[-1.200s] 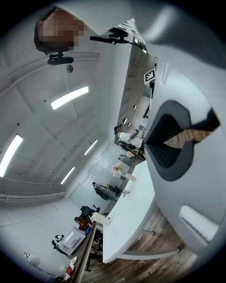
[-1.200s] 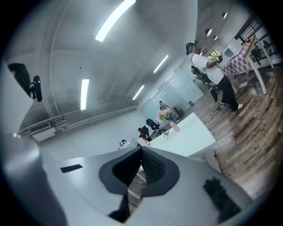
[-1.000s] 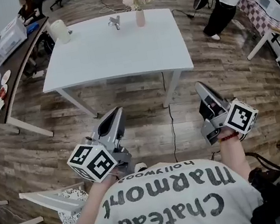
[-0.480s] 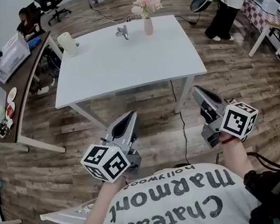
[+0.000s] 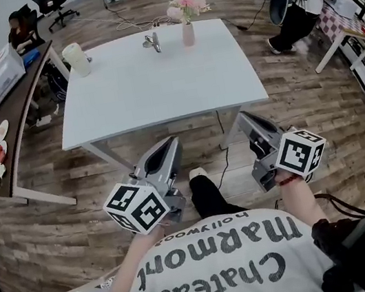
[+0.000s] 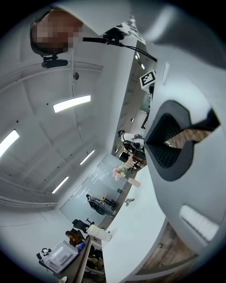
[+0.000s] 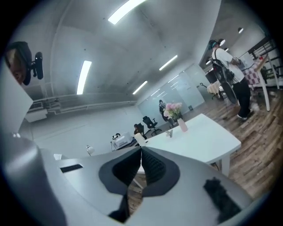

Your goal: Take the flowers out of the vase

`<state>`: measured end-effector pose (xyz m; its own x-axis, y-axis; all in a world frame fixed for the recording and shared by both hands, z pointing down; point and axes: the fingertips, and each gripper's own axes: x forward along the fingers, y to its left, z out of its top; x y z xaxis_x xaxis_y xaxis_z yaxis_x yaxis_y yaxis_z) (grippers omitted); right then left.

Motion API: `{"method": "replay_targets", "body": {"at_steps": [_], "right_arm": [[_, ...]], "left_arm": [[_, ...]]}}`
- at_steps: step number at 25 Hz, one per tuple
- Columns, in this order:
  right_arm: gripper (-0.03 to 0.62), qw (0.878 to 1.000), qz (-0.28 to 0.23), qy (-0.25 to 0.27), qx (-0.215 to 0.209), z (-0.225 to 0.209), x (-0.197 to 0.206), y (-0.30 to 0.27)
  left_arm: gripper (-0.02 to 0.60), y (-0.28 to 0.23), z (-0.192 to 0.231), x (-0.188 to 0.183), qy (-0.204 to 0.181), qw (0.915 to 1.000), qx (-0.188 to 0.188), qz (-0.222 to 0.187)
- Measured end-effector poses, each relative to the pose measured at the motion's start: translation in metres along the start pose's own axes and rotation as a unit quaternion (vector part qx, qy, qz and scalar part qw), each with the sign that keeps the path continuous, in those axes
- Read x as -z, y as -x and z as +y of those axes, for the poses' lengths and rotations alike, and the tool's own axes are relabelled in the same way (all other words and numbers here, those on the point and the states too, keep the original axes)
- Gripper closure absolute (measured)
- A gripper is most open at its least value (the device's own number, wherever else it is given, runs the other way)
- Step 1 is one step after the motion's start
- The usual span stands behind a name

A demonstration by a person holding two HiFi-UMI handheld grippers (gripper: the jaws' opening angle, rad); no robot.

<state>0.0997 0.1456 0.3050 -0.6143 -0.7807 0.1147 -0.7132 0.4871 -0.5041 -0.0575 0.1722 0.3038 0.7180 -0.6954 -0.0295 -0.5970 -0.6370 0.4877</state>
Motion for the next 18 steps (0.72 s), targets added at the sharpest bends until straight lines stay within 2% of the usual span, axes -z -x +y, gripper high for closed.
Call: {"method": "replay_targets", "body": {"at_steps": [5, 13, 18], "right_arm": [[0.579, 0.999, 0.002, 0.032, -0.020, -0.014, -0.017, -0.046], [0.579, 0.999, -0.009, 0.029, -0.045, -0.064, -0.074, -0.115], [0.579, 0.999, -0.005, 0.024, -0.045, -0.106, -0.105, -0.159]], "left_arm": [[0.575, -0.027, 0.039, -0.019, 0.014, 0.9998, -0.008, -0.009], [0.575, -0.102, 0.088, -0.049, -0.006, 0.9996, -0.025, -0.009], [0.575, -0.153, 0.122, -0.061, 0.001, 0.9996, -0.028, -0.001]]}}
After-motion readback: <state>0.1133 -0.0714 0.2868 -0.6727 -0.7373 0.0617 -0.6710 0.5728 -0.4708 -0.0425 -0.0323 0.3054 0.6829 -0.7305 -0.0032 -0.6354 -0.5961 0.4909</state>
